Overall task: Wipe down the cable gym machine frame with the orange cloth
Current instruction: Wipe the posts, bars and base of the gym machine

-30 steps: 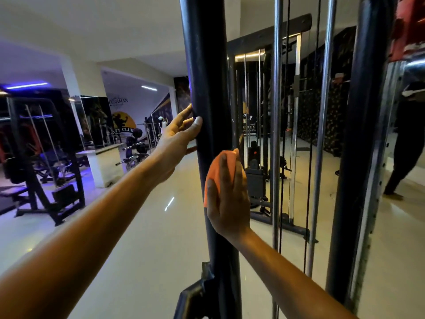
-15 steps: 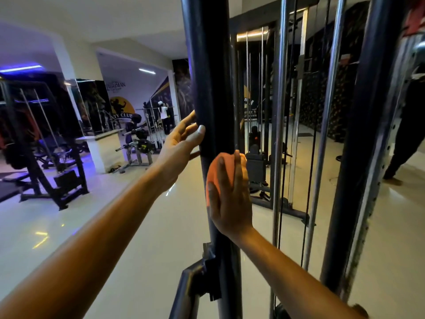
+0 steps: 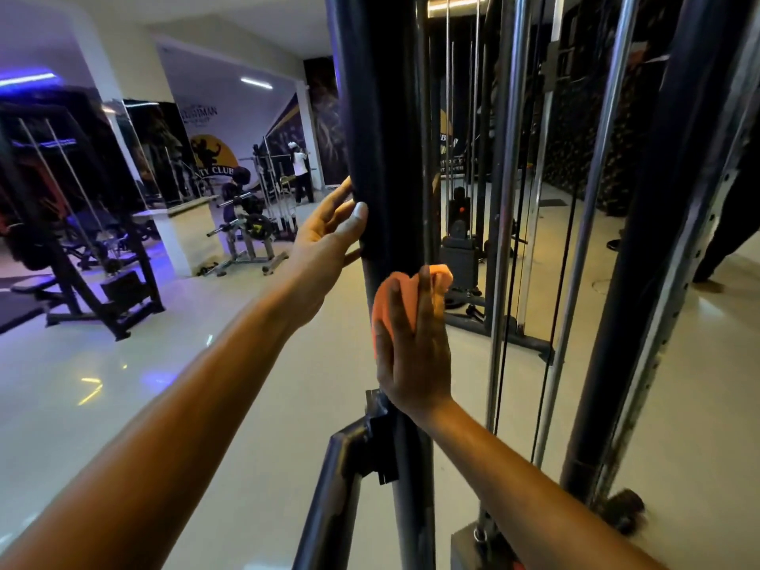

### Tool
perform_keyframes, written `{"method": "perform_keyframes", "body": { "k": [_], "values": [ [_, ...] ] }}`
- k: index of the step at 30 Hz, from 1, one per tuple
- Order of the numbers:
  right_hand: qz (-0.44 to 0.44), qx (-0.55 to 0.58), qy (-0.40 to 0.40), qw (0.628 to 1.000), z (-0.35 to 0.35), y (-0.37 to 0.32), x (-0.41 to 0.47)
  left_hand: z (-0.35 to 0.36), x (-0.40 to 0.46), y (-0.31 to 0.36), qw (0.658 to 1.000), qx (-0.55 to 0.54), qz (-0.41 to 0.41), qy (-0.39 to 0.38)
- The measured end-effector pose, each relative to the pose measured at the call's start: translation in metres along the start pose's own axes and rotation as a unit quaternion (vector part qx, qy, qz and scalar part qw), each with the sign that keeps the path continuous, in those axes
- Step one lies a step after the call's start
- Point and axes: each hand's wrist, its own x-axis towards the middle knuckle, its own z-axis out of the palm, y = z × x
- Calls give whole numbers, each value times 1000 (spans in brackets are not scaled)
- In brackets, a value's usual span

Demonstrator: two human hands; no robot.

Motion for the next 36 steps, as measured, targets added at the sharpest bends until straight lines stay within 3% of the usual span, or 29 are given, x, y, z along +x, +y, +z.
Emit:
{"method": "perform_keyframes", "body": {
  "k": [4,11,18,24,27,30,36],
  "values": [
    [0,16,-19,1000,0,5,-10,5,-11,-15,1000,-11,-11,2],
    [16,33,63,997,-11,-18,58,11,-18,-22,1000,-17,-1,7],
    [23,32,-44,998,11,15,-66,17,-40,-54,1000,-26,-17,5],
    [4,36,0,999,1,1,-10,20,-45,-65,999,-25,-20,-3],
    [35,42,23,998,1,-6,16,19,-44,-69,1000,-17,-21,-3],
    [26,34,18,999,10,3,-7,20,-47,-81,999,-20,-33,5],
    [54,49,-72,995,18,22,-100,23,-57,-100,998,-25,-55,16]
  ]
}}
